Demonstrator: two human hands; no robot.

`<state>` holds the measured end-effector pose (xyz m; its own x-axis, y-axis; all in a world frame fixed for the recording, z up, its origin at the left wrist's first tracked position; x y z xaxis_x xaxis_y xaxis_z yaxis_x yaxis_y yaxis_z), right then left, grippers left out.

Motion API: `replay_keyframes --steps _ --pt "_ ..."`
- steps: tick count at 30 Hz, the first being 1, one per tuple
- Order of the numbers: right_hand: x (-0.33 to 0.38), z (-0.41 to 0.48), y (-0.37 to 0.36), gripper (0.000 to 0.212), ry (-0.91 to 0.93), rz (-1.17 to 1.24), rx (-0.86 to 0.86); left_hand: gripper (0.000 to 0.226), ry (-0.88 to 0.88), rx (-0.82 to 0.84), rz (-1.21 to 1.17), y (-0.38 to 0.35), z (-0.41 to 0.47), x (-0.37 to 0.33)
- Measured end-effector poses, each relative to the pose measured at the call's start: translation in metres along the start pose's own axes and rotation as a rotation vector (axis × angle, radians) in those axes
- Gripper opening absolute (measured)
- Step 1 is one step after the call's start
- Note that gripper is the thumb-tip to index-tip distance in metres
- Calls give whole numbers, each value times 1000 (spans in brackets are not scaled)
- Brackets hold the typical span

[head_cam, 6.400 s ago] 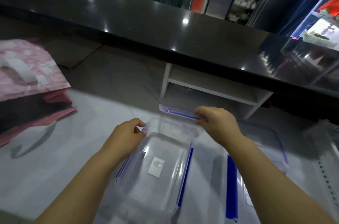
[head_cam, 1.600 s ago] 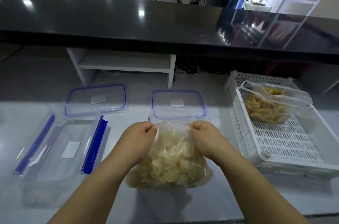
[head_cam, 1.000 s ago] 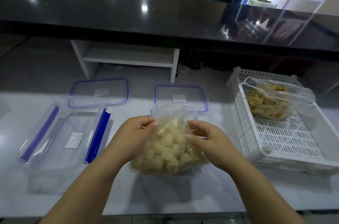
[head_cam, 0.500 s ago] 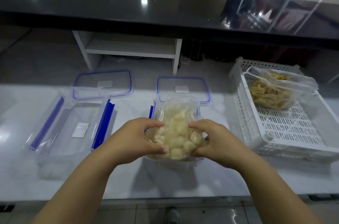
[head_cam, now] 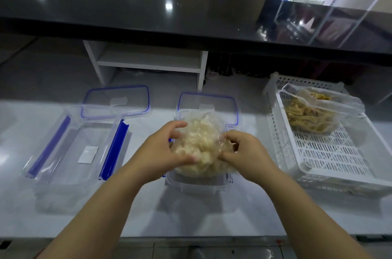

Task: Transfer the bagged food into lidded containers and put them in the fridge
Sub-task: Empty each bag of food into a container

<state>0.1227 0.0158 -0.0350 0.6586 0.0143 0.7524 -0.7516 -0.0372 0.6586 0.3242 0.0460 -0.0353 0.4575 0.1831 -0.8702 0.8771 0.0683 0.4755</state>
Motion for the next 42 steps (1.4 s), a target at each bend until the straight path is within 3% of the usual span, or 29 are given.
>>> replay_keyframes --steps 2,4,8,10,16,22,25,29,31,33,36,39,42 --pt "-1 -2 3 20 -21 36 75 76 -14 98 31 1 -5 2" --pt "0 0 3 19 -24 43 112 66 -32 81 58 3 -5 0" --pt "9 18 6 22 -58 167 -100 19 -45 -247 -61 12 6 -12" --pt "15 25 11 28 -69 229 -195 7 -73 -342 -65 15 11 -18" --pt "9 18 15 18 -76 211 -7 12 -159 -406 58 21 12 -20" --pt "12 21 24 18 -94 337 -76 5 -206 -366 -6 21 10 -33" --pt "18 23 22 39 -90 304 -16 8 -157 -289 -89 17 11 -35" --pt "9 12 5 86 0 47 207 65 -71 -79 118 7 8 -17" --pt "4 7 -3 95 74 -127 211 72 -93 1 258 3 6 -8" --pt "5 5 -10 89 157 -252 177 55 -168 29 364 -3 6 -3" --pt "10 11 -9 64 166 -289 55 12 -198 -80 341 -3 8 -5" --pt "16 19 1 41 139 -205 -51 22 -210 -180 184 5 12 -13" --pt "26 23 13 30 130 -20 -145 17 -229 -220 4 12 12 -25"
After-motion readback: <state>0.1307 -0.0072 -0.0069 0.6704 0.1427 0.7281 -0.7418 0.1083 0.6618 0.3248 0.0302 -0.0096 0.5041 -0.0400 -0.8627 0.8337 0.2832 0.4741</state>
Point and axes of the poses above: each hand's wrist, its own z-axis towards the middle knuckle, its own y-axis out of the back of the hand, x = y × z, the point moved 3 cm from there along z, towards the middle knuckle, and after that the axes turned 12 degrees about -x, right-handed, at the moved point
